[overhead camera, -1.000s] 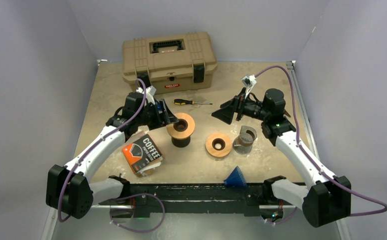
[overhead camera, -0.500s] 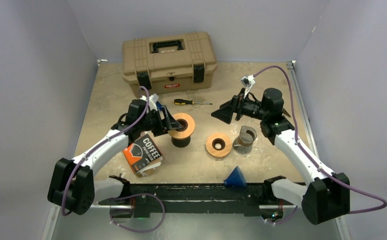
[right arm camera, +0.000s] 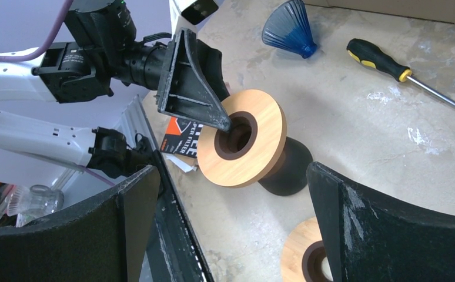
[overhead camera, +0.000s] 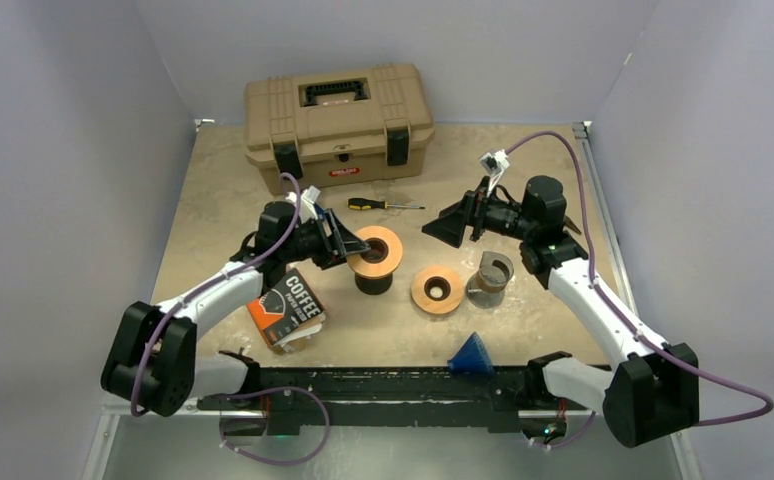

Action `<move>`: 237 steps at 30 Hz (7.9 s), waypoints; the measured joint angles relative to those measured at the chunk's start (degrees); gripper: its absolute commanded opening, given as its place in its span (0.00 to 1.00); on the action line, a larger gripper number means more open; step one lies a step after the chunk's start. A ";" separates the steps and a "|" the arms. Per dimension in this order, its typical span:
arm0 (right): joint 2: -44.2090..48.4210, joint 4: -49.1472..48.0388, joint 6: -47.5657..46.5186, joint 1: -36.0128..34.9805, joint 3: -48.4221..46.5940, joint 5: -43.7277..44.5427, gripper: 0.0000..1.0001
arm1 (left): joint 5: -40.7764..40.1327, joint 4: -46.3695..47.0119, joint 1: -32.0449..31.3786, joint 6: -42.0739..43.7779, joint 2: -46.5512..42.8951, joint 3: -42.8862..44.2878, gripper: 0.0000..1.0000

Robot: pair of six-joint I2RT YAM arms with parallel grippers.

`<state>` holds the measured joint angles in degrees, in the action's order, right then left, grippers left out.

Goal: Place the coffee filter in the dripper
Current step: Move the coffee server to the center of the board, then pick up the coffee dripper from the center of the board.

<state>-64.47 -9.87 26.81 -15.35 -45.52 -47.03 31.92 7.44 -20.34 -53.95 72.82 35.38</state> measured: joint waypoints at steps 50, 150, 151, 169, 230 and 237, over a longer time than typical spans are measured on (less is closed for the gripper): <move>-0.09 2.97 -0.87 0.00 0.00 1.09 0.99 | -19.50 -8.31 -4.04 2.69 -11.65 3.39 0.99; -8.41 2.49 -3.89 0.00 -0.11 -0.61 0.99 | -42.99 2.56 5.70 25.90 16.76 12.70 0.90; -8.41 2.43 -3.89 0.00 -0.11 -0.68 0.99 | -42.51 2.93 5.84 25.86 17.00 12.63 0.89; -7.80 1.92 -3.26 0.00 0.13 -0.68 0.99 | -37.48 8.20 6.08 24.17 17.84 8.63 0.41; -4.59 2.99 -1.90 0.04 1.38 -0.44 0.99 | 13.03 4.02 -0.57 32.83 -11.28 13.66 0.00; -3.34 5.86 -2.84 0.04 -0.37 1.33 0.99 | 11.63 -0.59 -8.48 40.06 -15.13 13.66 0.00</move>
<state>-67.81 -4.01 23.97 -15.31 -45.89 -45.69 43.55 6.85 -28.82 -13.89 57.69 49.04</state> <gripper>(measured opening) 0.987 0.029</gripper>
